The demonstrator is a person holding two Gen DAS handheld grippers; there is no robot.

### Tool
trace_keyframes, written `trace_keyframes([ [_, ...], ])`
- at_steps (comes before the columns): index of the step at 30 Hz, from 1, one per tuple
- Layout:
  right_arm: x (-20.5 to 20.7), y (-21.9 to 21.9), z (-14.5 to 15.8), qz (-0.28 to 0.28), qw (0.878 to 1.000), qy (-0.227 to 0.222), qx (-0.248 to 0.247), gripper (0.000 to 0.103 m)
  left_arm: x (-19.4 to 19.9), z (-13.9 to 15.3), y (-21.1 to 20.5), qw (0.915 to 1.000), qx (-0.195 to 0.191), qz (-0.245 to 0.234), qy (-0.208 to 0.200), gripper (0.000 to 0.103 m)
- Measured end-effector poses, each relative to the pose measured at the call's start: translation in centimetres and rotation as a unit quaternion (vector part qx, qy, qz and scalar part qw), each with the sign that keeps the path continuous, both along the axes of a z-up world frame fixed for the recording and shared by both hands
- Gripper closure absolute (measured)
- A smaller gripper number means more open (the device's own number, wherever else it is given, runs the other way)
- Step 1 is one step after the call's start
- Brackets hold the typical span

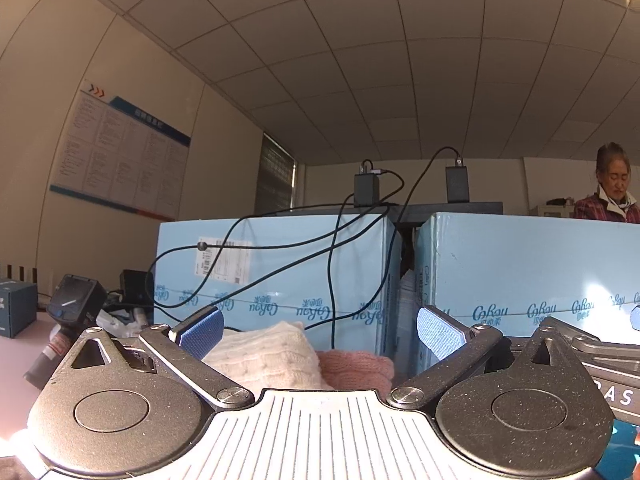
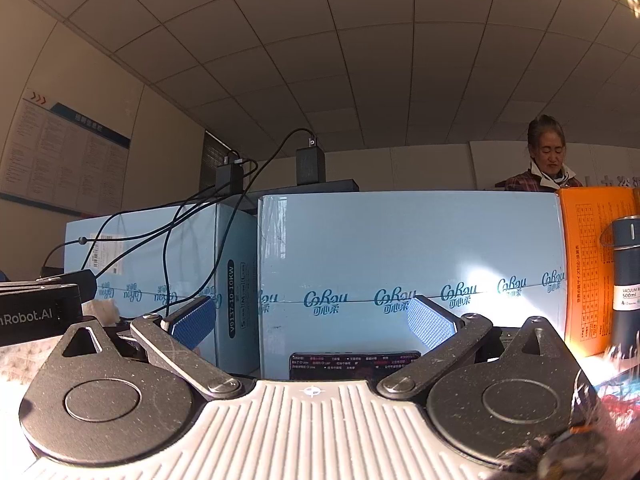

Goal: Fold clothes

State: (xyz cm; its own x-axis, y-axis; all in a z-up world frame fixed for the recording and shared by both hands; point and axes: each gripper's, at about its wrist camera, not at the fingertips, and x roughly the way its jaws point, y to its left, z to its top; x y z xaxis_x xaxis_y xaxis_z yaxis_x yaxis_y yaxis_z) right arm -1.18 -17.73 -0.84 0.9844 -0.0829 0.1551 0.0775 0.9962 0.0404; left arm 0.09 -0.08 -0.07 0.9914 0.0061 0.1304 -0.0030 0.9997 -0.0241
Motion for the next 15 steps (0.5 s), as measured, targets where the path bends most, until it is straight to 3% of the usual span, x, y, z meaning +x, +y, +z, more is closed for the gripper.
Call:
trace_keyframes([
  [6,0.4,-1.2,-0.6,0.017,0.999,0.025,0.013,0.0,0.9,-0.8,-0.8,0.9991,0.032,0.013,0.022,0.0],
  [15,2.2,-0.4,-0.7,0.02,0.997,0.075,-0.013,0.0,1.5,-1.2,0.2,0.9976,0.023,0.054,0.035,0.0],
])
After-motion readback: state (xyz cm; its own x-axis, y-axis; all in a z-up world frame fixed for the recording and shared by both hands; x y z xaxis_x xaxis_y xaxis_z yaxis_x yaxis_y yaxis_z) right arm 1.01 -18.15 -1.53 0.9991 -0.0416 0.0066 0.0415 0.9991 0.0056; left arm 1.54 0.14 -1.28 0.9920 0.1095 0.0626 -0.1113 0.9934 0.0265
